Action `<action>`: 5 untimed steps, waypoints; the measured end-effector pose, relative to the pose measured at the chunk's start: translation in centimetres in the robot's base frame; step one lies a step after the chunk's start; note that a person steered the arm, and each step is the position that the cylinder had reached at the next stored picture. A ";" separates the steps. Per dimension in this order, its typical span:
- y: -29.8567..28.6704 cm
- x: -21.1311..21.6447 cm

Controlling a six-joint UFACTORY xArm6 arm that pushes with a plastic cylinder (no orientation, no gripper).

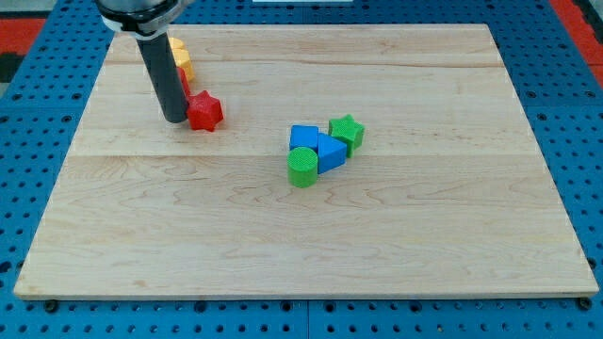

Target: Push red star slightly right and down a bit

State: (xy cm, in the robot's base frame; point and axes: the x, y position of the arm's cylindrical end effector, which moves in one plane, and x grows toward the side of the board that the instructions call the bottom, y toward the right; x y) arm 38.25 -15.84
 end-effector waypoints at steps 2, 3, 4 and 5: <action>2.3 -3.9; 5.7 -1.4; 4.9 -1.7; 0.4 -5.0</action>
